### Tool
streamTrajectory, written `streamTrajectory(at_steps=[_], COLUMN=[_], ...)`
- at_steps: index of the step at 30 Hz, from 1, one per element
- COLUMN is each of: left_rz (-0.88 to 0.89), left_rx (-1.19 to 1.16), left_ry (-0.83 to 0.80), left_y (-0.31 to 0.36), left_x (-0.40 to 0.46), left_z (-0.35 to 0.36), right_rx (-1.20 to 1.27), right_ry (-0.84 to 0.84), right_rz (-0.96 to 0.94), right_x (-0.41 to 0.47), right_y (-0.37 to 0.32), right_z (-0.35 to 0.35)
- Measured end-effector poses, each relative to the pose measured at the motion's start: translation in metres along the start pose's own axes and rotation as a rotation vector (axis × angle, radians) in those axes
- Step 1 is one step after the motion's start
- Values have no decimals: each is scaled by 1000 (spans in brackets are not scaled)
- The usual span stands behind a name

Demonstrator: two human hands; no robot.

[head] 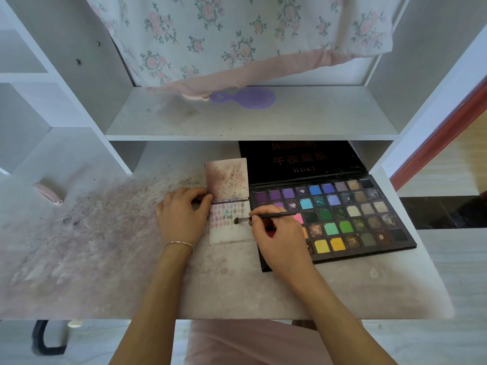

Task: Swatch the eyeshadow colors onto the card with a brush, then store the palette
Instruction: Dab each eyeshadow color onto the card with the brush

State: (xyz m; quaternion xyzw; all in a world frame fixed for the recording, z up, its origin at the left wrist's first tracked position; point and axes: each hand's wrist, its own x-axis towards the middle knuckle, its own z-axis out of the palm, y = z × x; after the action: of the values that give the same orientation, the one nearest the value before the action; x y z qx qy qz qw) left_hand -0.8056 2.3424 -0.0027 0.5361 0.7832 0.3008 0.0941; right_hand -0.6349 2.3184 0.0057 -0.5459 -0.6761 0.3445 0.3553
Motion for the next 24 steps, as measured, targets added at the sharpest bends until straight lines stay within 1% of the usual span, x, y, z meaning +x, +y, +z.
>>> streamTrajectory(at_steps=[5,12,17,24], left_rz=[-5,-5,-6,-1], left_rx=[-6,-3,-6,-9], left_ry=[0,-3,-2,4], left_y=[0,0,1,1], left_x=[0,0,0,0], left_z=[0,-1,-1,0], right_rx=[-3,112,162,237], right_ry=[-17,162,220,257], right_rz=[4,-98,-154,-121], right_x=[0,-3,-5,-15], right_y=[0,-1,-1,9], right_z=[-1,-3,-6,-25])
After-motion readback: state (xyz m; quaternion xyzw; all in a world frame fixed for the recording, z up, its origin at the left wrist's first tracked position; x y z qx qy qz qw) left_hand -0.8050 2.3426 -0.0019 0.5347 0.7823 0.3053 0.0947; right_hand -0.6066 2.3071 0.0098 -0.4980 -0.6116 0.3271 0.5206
